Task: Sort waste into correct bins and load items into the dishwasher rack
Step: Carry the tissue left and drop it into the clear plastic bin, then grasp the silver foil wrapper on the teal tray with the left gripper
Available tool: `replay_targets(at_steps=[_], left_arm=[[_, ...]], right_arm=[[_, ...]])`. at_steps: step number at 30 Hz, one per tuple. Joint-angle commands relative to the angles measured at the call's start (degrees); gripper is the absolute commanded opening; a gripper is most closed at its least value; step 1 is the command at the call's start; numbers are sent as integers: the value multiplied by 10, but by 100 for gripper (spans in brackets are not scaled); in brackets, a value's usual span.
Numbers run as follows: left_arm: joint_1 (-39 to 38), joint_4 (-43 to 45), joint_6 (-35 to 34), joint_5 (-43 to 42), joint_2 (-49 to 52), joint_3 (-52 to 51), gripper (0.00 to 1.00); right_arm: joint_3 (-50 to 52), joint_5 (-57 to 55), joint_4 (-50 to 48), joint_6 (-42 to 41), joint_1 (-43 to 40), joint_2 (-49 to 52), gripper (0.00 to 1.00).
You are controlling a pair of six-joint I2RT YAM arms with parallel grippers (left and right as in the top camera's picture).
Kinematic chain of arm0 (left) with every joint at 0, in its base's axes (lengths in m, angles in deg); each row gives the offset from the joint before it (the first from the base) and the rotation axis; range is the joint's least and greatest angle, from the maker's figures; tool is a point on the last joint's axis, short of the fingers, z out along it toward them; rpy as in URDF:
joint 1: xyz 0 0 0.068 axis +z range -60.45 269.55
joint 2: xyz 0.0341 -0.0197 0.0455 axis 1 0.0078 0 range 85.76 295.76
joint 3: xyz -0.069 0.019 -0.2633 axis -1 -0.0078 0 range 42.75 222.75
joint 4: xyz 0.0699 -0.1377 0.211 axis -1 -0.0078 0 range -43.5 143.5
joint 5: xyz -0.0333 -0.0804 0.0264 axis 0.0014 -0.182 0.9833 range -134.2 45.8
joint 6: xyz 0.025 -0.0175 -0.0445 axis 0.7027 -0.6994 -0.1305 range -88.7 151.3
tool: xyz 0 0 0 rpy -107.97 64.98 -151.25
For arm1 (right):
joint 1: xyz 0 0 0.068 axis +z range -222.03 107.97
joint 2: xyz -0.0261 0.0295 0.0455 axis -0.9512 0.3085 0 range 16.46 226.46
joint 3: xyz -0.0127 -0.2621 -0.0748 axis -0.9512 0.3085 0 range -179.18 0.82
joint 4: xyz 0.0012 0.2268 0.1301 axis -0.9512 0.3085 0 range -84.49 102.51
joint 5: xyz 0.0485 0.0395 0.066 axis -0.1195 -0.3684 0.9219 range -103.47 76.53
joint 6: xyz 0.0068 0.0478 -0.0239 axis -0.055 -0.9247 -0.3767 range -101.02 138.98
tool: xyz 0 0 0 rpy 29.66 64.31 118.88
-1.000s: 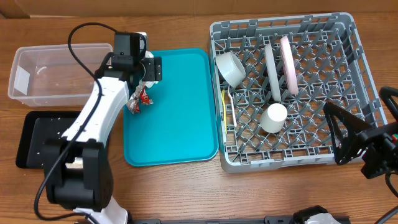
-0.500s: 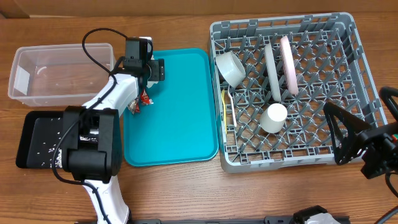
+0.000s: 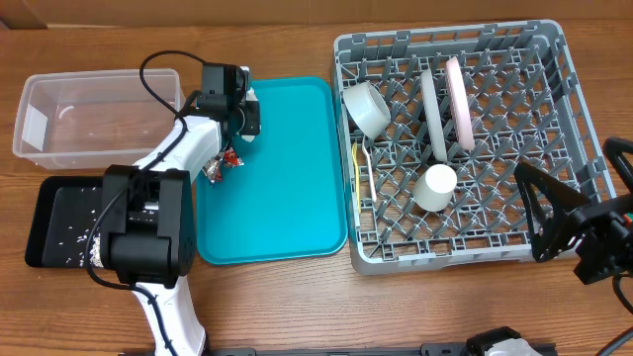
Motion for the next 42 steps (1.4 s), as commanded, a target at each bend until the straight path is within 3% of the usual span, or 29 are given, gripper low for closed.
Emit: replay_targets(at_steps=[1,3,7,12,20,23,25,27,29,34,37,42], left_arm=[[-7,-11,0,-35,-65,47,4],[-7,-27,0,-32,-94,63,4],[-2,-112,0,56,-166,87,4],[35,-190,8,123,-194,87,4],[129,-203,-15,100,-148,71,5],[146,-196,-30,89,-132,71,36],[147,-187,-27,82,-131,72,74],[139,-196,5,74,-139,85,100],[132,-221,7,43,-149,103,100],[88,-294,31,-15,-175,115,88],[48,-341,52,31,-165,106,74],[-8,-375,54,132,-136,59,73]], right_arm=[[0,-5,-3,-3,1,0,100],[0,-5,-3,-3,1,0,100],[0,-5,-3,-3,1,0,100],[0,-5,-3,-3,1,0,100],[0,-5,-3,-3,1,0,100],[0,-5,-3,-3,1,0,100],[0,-5,-3,-3,1,0,100],[0,-5,-3,-3,1,0,100],[0,-5,-3,-3,1,0,100],[0,-5,-3,-3,1,0,100],[0,-5,-3,-3,1,0,100],[0,-5,-3,-3,1,0,100]])
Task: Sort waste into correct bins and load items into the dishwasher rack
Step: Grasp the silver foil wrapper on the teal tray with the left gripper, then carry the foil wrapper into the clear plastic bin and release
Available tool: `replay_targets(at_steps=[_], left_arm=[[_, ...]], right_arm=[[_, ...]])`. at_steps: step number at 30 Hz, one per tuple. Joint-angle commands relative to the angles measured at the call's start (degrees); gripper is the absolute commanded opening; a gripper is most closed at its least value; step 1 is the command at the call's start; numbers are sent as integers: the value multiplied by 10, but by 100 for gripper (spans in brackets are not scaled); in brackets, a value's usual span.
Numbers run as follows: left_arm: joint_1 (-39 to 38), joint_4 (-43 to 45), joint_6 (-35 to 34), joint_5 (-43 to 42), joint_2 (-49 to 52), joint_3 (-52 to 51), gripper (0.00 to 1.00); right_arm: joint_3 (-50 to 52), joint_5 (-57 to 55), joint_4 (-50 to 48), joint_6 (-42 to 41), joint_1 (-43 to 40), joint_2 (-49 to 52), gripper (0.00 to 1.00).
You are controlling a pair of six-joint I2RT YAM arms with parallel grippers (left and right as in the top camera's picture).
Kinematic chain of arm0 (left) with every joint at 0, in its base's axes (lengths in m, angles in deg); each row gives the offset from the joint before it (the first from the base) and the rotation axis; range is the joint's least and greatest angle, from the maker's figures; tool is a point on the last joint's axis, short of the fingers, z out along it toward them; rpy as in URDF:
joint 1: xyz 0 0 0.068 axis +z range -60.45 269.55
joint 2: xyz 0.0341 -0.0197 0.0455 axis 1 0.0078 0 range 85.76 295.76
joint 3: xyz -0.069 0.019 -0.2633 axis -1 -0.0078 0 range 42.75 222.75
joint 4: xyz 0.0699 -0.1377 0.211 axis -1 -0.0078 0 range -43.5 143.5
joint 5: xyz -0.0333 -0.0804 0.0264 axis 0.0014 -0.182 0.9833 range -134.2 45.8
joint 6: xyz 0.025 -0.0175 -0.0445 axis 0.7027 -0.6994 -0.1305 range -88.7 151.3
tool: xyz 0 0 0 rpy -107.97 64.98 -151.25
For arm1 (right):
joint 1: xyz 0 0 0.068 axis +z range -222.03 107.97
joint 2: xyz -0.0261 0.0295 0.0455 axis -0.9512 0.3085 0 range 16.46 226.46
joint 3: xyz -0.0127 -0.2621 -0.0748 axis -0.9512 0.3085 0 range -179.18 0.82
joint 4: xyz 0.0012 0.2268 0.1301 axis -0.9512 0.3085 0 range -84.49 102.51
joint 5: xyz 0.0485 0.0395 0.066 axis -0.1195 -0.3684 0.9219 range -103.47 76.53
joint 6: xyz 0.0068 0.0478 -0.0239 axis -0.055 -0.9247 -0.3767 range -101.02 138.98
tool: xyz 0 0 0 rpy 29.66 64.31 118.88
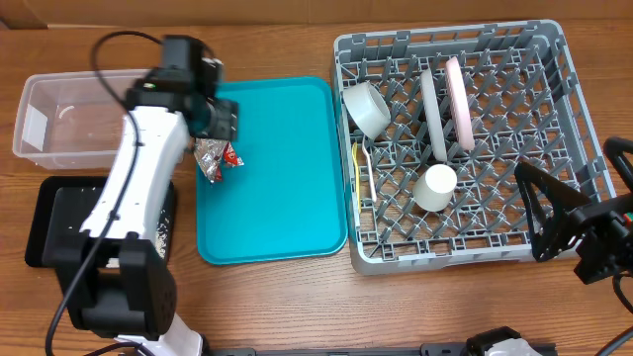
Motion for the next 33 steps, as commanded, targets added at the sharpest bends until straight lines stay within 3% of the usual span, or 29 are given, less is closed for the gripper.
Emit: replay_targets(at_steps=[1,5,8,12,15,16,17,20,29,33], left_arm=[[-21,-1,19,71,24,-37,72],[-25,48,18,101,46,-70,63],[-24,82,16,122,60,-81,49],[-24,120,16,126,78,-94,54],[-24,123,17,124,97,-94,47],[-24,123,17,122,105,-94,41],[-25,122,17,122,115,-94,23],[-25,119,16,122,118,-92,4],[-26,-16,3,122,29,20,4],[-7,-6,4,137,-19,42,4]], right_arm=[[0,-5,-2,-3,1,0,100],[0,-5,-2,-3,1,0,100],[0,-5,-2,-3,1,0,100],[0,-5,-2,-3,1,0,100],[0,-5,-2,-3,1,0,100],[0,-5,-2,-3,1,0,100],[0,-5,-2,-3,1,0,100],[0,-5,-2,-3,1,0,100],[0,-5,-2,-3,1,0,100],[0,-5,-2,-3,1,0,100]])
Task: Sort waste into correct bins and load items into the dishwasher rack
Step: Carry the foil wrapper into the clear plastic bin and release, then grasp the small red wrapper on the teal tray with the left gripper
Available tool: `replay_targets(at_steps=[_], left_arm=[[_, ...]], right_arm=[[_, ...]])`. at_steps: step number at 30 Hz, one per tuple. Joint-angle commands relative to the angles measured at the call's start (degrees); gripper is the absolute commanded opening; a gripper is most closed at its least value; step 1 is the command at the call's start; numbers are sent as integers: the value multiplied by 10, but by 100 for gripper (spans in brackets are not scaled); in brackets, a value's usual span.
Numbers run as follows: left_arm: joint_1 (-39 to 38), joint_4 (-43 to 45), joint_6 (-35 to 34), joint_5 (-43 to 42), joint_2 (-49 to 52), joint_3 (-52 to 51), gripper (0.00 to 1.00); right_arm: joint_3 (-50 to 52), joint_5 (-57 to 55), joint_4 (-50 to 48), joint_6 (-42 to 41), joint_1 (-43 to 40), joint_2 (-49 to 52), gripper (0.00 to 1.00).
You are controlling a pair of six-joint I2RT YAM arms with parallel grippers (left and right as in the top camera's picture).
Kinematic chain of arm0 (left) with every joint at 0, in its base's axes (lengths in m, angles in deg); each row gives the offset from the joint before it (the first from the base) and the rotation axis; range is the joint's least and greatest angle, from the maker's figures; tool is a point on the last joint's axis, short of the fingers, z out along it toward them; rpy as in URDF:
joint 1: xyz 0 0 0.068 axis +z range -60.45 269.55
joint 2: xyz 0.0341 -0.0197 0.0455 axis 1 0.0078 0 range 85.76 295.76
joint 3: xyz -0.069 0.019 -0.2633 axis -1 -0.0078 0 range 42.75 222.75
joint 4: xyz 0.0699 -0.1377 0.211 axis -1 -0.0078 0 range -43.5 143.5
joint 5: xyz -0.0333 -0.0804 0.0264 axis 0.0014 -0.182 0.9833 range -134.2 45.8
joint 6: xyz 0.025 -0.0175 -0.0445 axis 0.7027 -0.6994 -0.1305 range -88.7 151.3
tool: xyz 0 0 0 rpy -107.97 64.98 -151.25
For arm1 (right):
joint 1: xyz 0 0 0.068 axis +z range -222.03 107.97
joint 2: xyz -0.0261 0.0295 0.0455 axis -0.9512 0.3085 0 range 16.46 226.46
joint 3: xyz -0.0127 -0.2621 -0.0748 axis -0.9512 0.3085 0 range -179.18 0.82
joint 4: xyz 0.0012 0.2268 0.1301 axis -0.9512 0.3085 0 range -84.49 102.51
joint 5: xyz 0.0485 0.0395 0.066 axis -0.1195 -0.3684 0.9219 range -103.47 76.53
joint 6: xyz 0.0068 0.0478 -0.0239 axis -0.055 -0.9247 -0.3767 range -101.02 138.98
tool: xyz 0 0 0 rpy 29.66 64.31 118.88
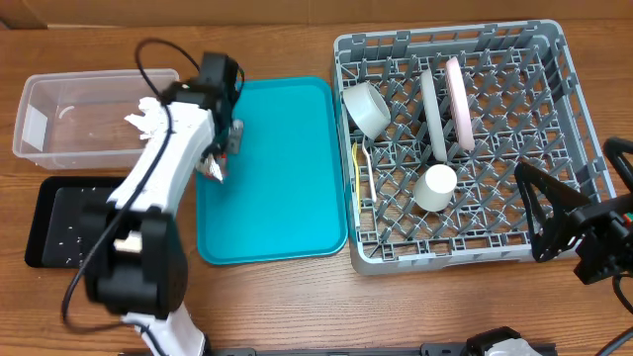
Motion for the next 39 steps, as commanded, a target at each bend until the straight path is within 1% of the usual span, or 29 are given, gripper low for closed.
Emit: replay_targets(at_steps=[1,4,7,9,12,13,14,15,16,17,18,19,20,21,23,25,27,29,32,34,37,39], left_arm=[[26,20,-5,23,-69,32,4],[61,48,-6,19,-76,32,4],[100,68,-3,-11,-67,32,4],[127,80,-8,-9,-57,32,4],[170,115,-65,-21,-40,32,4],[183,131,-83,-42,-32,32,13],[192,143,-86,-67,-28,32,30],[199,155,-85,-95,-21,32,34],[204,163,-85,-117,-16,32,36],[207,168,-85,-126,-12,32,39],[208,171,-85,-129,-8,32,47],[207,170,-83,-125,-6,32,61],[207,168,-81,-123,-4,32,63],[207,163,-76,-126,-6,32,62],[205,145,-69,-147,-17,39,57],[198,111,-47,-188,-33,54,52],[181,70,-27,-225,-54,67,52],[155,41,2,-229,-71,68,51],[103,2,43,-187,-75,66,52],[62,-12,48,-132,-65,55,55],[15,-4,48,-74,-43,28,56],[-10,21,48,-29,-10,7,56]], right_arm=[[0,-6,-2,-2,1,0,100],[0,-6,-2,-2,1,0,100],[0,-6,-2,-2,1,0,100],[0,-6,-2,-2,1,0,100],[0,-6,-2,-2,1,0,100],[0,-6,-2,-2,1,0,100],[0,-6,-2,-2,1,0,100],[0,-6,-2,-2,1,0,100],[0,-6,-2,-2,1,0,100],[0,-6,-2,-2,1,0,100],[0,-6,-2,-2,1,0,100],[0,-6,-2,-2,1,0,100],[0,-6,-2,-2,1,0,100],[0,-6,-2,-2,1,0,100],[0,-6,-2,-2,1,0,100],[0,-6,-2,-2,1,0,100],[0,-6,-2,-2,1,0,100],[0,-6,-2,-2,1,0,100],[0,-6,-2,-2,1,0,100],[0,-6,-2,-2,1,0,100],[0,-6,-2,-2,1,0,100],[0,-6,-2,-2,1,0,100]])
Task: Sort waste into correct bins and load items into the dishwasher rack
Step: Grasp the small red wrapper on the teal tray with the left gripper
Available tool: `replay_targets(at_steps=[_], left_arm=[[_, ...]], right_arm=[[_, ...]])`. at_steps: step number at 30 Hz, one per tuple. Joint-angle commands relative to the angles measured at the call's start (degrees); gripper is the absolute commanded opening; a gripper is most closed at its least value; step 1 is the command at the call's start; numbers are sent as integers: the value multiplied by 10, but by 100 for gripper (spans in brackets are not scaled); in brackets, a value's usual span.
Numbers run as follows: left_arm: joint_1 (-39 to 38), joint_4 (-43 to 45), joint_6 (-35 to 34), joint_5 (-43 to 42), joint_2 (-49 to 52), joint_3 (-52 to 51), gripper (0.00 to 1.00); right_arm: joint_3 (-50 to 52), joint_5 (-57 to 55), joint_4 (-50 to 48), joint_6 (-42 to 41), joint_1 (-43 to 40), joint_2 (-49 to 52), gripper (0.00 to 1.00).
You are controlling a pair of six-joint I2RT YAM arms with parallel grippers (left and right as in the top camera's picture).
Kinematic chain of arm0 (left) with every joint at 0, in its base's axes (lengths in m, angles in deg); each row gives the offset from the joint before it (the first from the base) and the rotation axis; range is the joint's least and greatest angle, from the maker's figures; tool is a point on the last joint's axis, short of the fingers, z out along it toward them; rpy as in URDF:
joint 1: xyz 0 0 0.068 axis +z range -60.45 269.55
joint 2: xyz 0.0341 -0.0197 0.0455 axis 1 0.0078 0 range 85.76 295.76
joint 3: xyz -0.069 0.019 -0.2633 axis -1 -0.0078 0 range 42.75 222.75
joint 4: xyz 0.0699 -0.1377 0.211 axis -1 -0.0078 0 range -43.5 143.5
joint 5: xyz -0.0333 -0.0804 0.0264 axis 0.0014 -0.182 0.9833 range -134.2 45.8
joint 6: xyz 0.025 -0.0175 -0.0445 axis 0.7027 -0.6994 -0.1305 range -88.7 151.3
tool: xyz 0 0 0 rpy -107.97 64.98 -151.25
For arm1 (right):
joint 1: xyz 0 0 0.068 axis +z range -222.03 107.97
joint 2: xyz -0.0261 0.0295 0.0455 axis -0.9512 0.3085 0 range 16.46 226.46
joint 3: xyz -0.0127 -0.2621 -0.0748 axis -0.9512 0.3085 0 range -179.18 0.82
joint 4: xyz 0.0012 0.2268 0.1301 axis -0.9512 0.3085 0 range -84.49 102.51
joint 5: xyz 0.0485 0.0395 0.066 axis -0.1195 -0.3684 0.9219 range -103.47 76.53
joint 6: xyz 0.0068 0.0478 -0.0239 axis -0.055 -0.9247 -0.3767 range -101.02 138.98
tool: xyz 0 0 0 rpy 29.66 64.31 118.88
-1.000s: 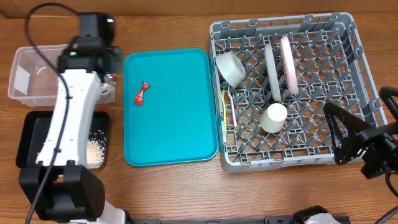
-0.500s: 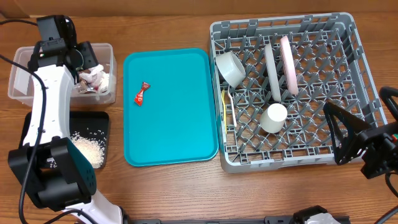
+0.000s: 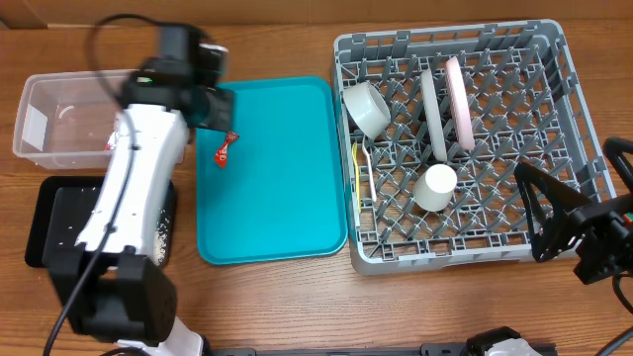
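Note:
A small red wrapper (image 3: 225, 148) lies on the teal tray (image 3: 277, 198), near its upper left corner. My left gripper (image 3: 210, 105) hangs just above and left of it, over the tray's left edge beside the clear bin (image 3: 59, 124). Its jaws are too dark to read. A small white and red scrap (image 3: 112, 144) shows in the clear bin, beside the arm. The dishwasher rack (image 3: 554, 59) holds a bowl (image 3: 366, 109), two upright plates (image 3: 445, 94), a cup (image 3: 434, 186) and a yellow utensil (image 3: 358, 168). My right gripper (image 3: 544, 213) rests at the rack's lower right corner.
A black bin (image 3: 54, 222) with white specks sits below the clear bin, partly under my left arm. The left arm's base stands at the table's front left. The rack sits right against the tray's right edge.
My left gripper has moved up and to the left, off the wrapper. Only a small red piece now lies on the tray. The white crumpled thing in the clear bin no longer shows there.
My left gripper was on the tray above a silver and red wrapper. It then stood further left, with the wrapper below it. Then it sat over the wrapper, with something white in the clear bin. Now it is back by the bin. The right arm never moved.

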Motion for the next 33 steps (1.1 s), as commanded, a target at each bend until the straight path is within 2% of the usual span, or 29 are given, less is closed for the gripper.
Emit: replay_targets(at_steps=[1,3,7,12,19,22,26,28,29,30,33], left_arm=[[-26,25,17,102,58,-33,56],[-27,33,2,117,83,-34,52],[-19,56,-3,118,129,-34,53],[-19,72,29,110,176,-34,53],[-14,77,28,133,218,-34,48],[-12,86,23,132,221,-34,38],[-12,100,22,128,221,-34,32],[-12,99,22,128,221,-34,19],[-13,94,22,128,221,-32,8],[-13,87,21,124,219,-30,4],[-13,52,21,99,208,-11,4]], right_arm=[[0,-6,-2,-2,1,0,100],[0,-6,-2,-2,1,0,100],[0,-6,-2,-2,1,0,100],[0,-6,-2,-2,1,0,100],[0,-6,-2,-2,1,0,100],[0,-6,-2,-2,1,0,100],[0,-6,-2,-2,1,0,100],[0,-6,-2,-2,1,0,100],[0,-6,-2,-2,1,0,100],[0,-6,-2,-2,1,0,100],[0,-6,-2,-2,1,0,100]])
